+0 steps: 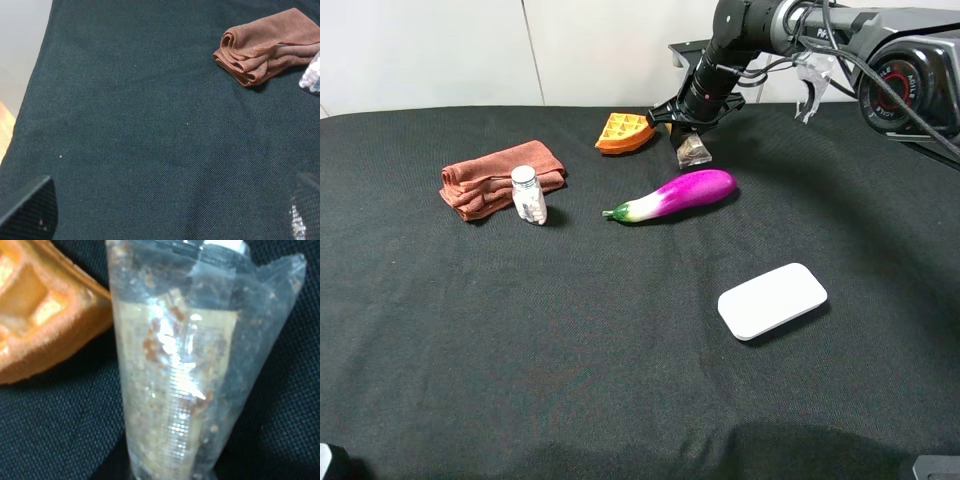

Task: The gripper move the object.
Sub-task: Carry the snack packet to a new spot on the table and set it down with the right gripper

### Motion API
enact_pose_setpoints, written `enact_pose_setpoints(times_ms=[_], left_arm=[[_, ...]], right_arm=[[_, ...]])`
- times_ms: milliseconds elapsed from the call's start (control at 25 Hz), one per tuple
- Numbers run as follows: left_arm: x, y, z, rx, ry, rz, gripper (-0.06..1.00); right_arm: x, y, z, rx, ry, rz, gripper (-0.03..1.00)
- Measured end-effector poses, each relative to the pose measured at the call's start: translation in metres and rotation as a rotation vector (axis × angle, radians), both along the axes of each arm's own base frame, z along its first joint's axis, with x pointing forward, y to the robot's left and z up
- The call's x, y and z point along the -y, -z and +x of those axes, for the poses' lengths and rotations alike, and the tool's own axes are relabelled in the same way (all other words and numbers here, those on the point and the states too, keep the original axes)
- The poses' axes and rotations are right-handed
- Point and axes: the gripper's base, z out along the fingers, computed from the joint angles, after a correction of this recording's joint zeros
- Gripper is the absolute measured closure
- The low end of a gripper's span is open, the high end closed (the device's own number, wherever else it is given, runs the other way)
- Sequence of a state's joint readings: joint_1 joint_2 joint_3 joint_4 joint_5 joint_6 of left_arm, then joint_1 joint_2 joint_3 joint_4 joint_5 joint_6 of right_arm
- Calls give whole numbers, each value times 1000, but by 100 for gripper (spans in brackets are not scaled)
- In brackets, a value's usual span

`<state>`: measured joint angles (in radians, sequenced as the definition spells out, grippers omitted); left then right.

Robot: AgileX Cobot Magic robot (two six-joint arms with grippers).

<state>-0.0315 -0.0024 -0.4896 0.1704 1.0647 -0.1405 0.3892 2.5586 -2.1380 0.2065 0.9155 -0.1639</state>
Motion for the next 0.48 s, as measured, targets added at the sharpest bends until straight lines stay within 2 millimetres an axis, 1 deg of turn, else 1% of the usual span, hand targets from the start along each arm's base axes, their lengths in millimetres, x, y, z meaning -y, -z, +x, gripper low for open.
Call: enact_pose_setpoints(times_ms=[360,400,480], left_arm=[[0,0,0,0,0,0,-1],[0,0,0,0,0,0,-1],[0,0,0,0,0,0,-1]], right_arm=[[0,0,0,-1,-1,-1,83],[0,0,0,-1,-1,-1,82],[0,0,0,-1,-1,-1,76]])
